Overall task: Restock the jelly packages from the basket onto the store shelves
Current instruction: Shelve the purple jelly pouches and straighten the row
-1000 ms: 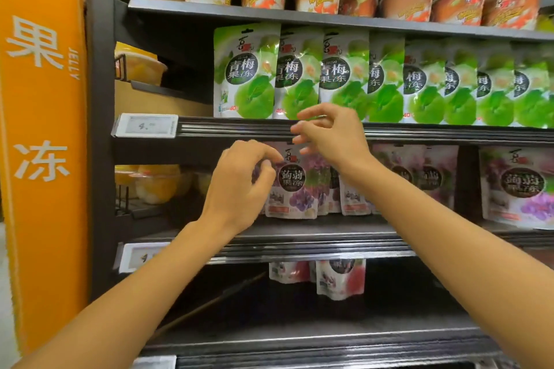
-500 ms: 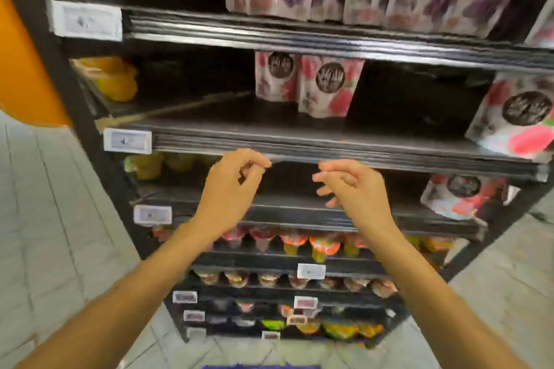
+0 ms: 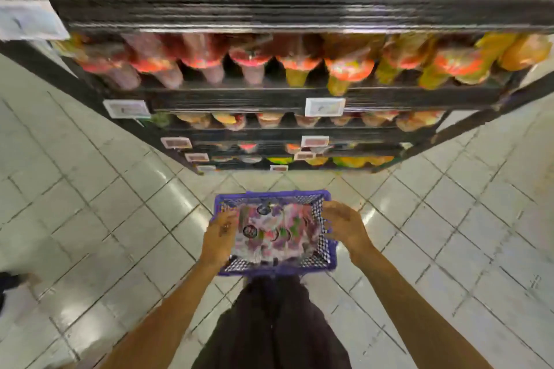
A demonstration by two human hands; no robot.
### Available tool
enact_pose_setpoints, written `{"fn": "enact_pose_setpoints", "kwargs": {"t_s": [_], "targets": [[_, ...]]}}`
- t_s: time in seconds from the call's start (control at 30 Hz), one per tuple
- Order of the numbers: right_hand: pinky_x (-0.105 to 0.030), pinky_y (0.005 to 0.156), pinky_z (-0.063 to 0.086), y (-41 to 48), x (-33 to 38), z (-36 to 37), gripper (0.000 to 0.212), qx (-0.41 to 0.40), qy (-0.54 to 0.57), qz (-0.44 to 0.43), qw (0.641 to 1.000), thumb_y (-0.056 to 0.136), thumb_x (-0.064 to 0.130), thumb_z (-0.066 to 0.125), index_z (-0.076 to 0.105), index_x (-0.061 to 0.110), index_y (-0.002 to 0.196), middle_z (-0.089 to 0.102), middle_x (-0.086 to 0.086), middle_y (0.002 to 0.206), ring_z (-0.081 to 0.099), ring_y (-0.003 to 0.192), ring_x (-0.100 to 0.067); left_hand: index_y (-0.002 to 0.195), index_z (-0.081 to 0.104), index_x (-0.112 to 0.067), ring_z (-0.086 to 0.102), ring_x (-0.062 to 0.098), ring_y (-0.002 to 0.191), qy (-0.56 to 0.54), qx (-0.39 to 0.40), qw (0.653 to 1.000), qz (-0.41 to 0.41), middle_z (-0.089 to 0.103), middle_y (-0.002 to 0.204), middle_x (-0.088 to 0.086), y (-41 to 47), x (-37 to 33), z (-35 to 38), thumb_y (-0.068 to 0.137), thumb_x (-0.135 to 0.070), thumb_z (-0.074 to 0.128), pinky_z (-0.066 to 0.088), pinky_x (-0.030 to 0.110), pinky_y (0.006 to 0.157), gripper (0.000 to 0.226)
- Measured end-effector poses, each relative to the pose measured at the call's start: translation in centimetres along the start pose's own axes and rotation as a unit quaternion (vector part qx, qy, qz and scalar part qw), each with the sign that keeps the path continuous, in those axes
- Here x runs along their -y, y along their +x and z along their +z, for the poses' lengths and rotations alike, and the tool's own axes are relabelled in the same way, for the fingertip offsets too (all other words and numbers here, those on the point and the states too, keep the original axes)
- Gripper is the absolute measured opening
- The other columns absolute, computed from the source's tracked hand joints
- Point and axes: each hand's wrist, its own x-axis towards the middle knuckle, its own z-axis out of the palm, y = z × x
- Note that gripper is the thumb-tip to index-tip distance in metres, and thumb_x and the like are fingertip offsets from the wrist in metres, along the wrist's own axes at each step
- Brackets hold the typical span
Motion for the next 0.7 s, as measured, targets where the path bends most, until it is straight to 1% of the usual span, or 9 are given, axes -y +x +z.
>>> {"fn": "enact_pose_setpoints", "kwargs": {"t_s": [0.07,0.17,0.23,0.33,0.37,0.5,0.6,0.63,0.7], "targets": [[-0.049,0.1,0.046,2.3,-4.6,1.2,0.018,0.018,-0.017,0.058,0.998,0.097,0.003,0.056,0.065,-0.002,0.112,0.066,-0.022,0.116,0.062,0.105,-0.037,0.128,0.057,0.002,0.064,-0.003,0.089,0.004,0.03,0.996,-0.083,0.068,0.107,-0.001,1.2,4.8,1.4,0.096,-0.001,0.054,0.05,0.015,0.079,0.032],[-0.041,0.084,0.053,6.0,-10.8,3.3,0.016,0.013,-0.02,0.12,0.993,0.098,0.009,0.056,0.063,0.01,0.111,0.064,-0.009,0.097,0.06,0.084,-0.025,0.126,0.06,-0.005,0.06,0.026,0.117,0.051,0.043,0.99,-0.127,0.062,0.127,0.011,3.5,11.2,3.3,0.098,-0.008,0.053,0.049,0.034,0.096,0.029],[-0.031,0.067,0.051,8.8,-14.5,5.0,0.012,-0.01,0.019,0.16,0.987,0.097,0.005,0.054,0.063,0.01,0.104,0.062,-0.007,0.087,0.058,0.074,-0.021,0.122,0.062,-0.003,0.06,0.032,0.117,0.072,0.033,0.985,-0.157,0.064,0.124,0.015,5.1,15.0,4.7,0.098,-0.009,0.052,0.048,0.039,0.097,0.027],[-0.02,0.053,0.051,13.0,-19.7,7.3,0.016,-0.011,0.003,0.181,0.983,0.097,0.002,0.051,0.063,0.009,0.103,0.062,-0.007,0.084,0.059,0.071,-0.019,0.116,0.065,-0.003,0.061,0.031,0.113,0.099,0.05,0.977,-0.18,0.065,0.119,0.014,7.5,20.1,6.3,0.098,-0.011,0.05,0.048,0.037,0.094,0.024],[-0.019,0.052,0.052,14.4,-21.2,8.1,0.016,-0.008,-0.009,0.181,0.983,0.098,0.004,0.051,0.064,0.009,0.105,0.063,-0.007,0.086,0.06,0.072,-0.019,0.118,0.064,-0.004,0.06,0.03,0.115,0.102,0.056,0.975,-0.187,0.064,0.122,0.012,8.2,21.6,6.7,0.098,-0.011,0.051,0.047,0.035,0.095,0.025],[-0.024,0.051,0.046,19.4,-25.6,10.9,0.02,0.0,-0.057,0.207,0.977,0.096,0.007,0.054,0.068,0.01,0.11,0.064,-0.005,0.082,0.058,0.065,-0.018,0.118,0.063,0.002,0.061,0.036,0.109,0.121,0.033,0.972,-0.197,0.065,0.121,0.019,11.8,26.6,8.4,0.094,-0.001,0.051,0.047,0.041,0.09,0.027],[-0.012,0.045,0.044,23.0,-27.8,12.6,0.022,0.009,-0.136,0.182,0.974,0.095,0.011,0.056,0.069,0.006,0.112,0.063,0.003,0.079,0.054,0.062,-0.007,0.12,0.064,-0.005,0.065,0.029,0.087,0.107,0.007,0.969,-0.224,0.069,0.113,0.019,15.1,29.4,9.8,0.091,-0.006,0.056,0.045,0.025,0.067,0.03],[-0.008,0.045,0.043,24.3,-28.3,13.3,0.023,0.016,-0.157,0.168,0.973,0.096,0.012,0.056,0.069,0.006,0.113,0.066,0.0,0.085,0.055,0.064,-0.007,0.119,0.064,-0.005,0.064,0.026,0.081,0.101,0.005,0.97,-0.223,0.069,0.111,0.02,16.4,30.3,10.5,0.091,-0.009,0.058,0.045,0.021,0.063,0.029],[-0.013,0.064,0.05,27.2,-29.4,15.0,0.025,0.037,-0.185,0.142,0.972,0.096,0.013,0.055,0.068,0.008,0.118,0.07,-0.01,0.109,0.064,0.084,-0.018,0.119,0.063,-0.006,0.066,0.029,0.089,0.143,0.019,0.971,-0.189,0.069,0.11,0.017,18.9,32.0,11.8,0.095,-0.014,0.057,0.051,0.027,0.072,0.026]]}}
